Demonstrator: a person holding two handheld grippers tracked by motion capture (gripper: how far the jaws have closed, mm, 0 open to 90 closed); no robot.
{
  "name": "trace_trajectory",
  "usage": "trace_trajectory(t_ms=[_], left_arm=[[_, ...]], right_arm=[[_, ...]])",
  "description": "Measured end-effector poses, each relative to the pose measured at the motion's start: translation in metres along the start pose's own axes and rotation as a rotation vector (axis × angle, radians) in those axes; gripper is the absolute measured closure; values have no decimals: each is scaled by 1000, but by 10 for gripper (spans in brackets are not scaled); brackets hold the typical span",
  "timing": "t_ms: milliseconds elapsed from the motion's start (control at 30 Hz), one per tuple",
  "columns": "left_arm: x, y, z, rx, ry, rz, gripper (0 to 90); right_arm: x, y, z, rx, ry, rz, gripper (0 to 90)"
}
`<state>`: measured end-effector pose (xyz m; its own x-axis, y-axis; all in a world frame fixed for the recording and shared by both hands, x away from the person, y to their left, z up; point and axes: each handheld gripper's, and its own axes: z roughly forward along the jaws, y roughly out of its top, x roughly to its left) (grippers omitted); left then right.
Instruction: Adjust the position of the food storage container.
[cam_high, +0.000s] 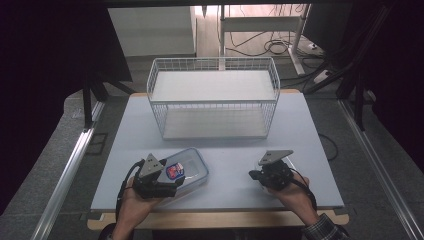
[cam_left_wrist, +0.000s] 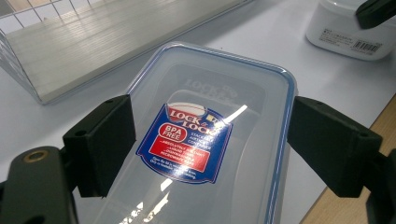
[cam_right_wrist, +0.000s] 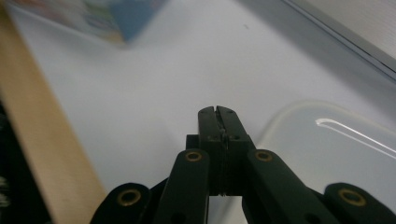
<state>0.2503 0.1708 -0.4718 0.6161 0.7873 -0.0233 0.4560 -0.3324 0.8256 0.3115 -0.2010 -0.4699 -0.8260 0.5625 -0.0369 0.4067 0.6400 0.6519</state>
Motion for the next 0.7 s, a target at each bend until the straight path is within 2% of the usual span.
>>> trace_trajectory(t_ms=[67, 100, 133, 167, 200, 233, 267, 300, 333, 467, 667, 700], left_arm=[[0, 0, 0, 0, 0, 0, 154], [1, 0, 0, 1, 0, -2, 156], [1, -1, 0, 0, -1, -7, 159], [1, -1, 0, 0, -1, -7, 160], [1, -1, 0, 1, -1, -7, 160], [1, -1, 1, 2, 0, -6, 162], [1, -1, 1, 5, -3, -3, 168], [1, -1, 1, 6, -3, -1, 170], [1, -1, 1, 6, -3, -1, 174], [1, -1, 2, 8, -1, 6, 183], [2, -1, 1, 8, -1, 5, 212], [2, -2, 1, 10, -2, 3, 220]], right_arm=[[-3, -1, 2, 0, -1, 6, 895], [-6, -2, 2, -6, 7, 28, 895], [-10, -3, 0, 3, -55, 19, 895], [-10, -3, 0, 3, -55, 19, 895], [-12, -4, 0, 4, -83, 22, 895], [-17, -5, -1, -1, -90, 35, 895], [-27, -8, -4, -14, -111, 74, 895], [-32, -9, -5, -17, -126, 84, 895], [-32, -9, -5, -17, -126, 84, 895], [-54, -14, -11, -41, -166, 141, 895], [-70, -16, -14, -52, -195, 178, 895], [-76, -18, -14, -63, -196, 202, 895]])
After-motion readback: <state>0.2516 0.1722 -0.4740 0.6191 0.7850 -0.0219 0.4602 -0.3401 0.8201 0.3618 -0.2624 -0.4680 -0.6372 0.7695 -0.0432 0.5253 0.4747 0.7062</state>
